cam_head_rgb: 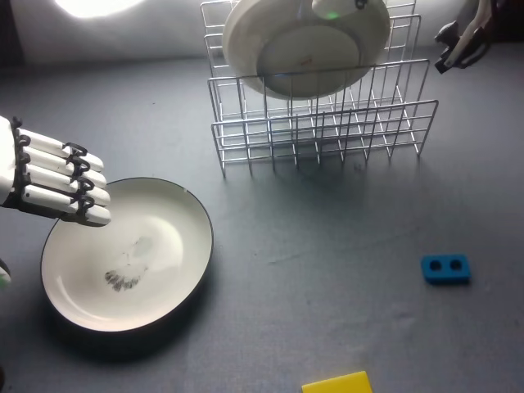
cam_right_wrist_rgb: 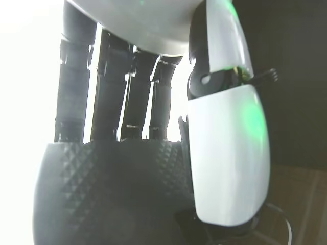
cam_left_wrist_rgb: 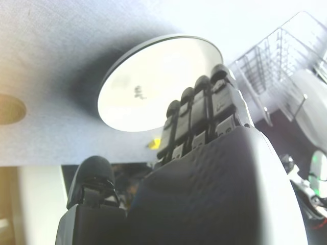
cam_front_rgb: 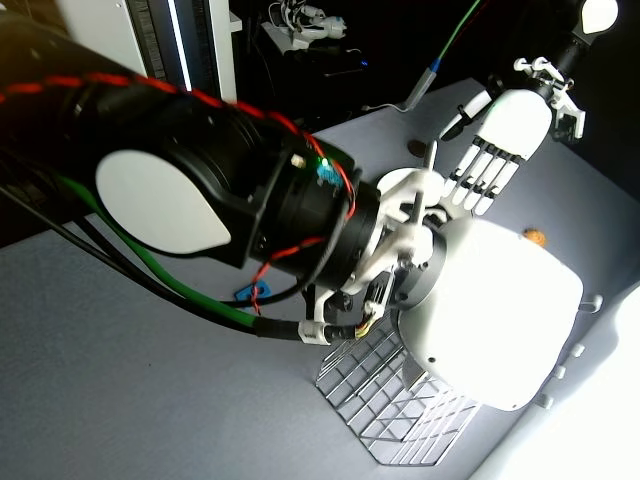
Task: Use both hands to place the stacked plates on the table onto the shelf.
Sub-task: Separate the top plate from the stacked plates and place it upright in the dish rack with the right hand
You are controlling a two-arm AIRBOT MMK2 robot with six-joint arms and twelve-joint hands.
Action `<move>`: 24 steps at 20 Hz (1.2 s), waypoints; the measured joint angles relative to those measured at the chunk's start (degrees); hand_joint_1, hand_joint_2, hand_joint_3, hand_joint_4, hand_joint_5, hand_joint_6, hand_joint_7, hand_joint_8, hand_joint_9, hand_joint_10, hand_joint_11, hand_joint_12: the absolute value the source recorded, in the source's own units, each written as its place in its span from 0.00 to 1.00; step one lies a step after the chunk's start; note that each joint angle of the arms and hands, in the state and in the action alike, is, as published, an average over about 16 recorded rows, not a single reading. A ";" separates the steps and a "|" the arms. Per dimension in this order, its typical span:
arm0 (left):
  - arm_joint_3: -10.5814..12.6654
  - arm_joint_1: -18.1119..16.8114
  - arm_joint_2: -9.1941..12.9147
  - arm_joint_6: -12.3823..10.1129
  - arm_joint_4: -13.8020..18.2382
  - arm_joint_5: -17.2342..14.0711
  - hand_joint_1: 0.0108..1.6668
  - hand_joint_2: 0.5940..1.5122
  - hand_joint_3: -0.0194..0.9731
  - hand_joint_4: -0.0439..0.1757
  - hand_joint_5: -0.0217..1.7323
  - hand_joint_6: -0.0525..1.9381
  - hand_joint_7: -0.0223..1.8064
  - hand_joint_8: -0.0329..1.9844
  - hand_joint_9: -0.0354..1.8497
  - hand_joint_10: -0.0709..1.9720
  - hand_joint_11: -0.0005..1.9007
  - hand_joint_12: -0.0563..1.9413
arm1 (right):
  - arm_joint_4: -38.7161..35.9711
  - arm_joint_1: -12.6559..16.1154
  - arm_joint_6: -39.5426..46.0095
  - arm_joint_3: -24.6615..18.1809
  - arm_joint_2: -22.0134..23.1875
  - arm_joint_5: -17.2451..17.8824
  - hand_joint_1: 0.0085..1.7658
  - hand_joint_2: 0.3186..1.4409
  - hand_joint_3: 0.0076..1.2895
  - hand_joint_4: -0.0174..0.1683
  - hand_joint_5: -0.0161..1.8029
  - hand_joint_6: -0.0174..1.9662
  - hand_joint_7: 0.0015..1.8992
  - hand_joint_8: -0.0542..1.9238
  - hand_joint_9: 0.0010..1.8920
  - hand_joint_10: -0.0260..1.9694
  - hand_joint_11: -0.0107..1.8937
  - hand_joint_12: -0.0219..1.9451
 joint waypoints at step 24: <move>0.16 0.97 0.00 0.02 0.78 -0.17 0.00 0.74 0.03 0.23 0.02 0.03 0.03 0.03 0.03 0.04 0.01 0.03 | 14.76 -3.95 -6.84 5.05 -2.50 1.45 0.62 0.64 0.01 0.07 0.50 0.16 0.59 0.05 0.62 0.01 0.45 0.46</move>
